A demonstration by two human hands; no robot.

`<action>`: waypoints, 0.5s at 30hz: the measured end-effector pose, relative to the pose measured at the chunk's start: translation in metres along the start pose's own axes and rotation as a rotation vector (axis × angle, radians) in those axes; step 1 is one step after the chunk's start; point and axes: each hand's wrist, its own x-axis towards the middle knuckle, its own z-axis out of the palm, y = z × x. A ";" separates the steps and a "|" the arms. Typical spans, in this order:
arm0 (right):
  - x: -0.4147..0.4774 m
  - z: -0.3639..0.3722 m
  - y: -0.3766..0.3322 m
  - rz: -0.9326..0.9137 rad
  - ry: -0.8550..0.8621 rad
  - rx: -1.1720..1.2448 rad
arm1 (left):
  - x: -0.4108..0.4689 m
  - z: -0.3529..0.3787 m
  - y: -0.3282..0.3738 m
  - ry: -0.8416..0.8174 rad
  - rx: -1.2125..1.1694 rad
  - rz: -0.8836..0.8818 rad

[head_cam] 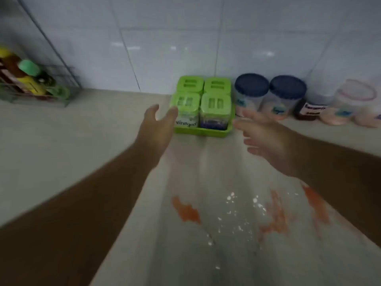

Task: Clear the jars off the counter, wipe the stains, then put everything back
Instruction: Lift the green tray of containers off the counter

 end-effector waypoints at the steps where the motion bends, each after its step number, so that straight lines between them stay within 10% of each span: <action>1: 0.014 0.007 -0.004 -0.002 -0.004 0.008 | 0.015 0.003 0.006 -0.048 -0.062 -0.012; 15: 0.062 0.033 -0.037 0.094 -0.046 0.281 | 0.052 0.003 0.031 -0.223 -0.171 -0.122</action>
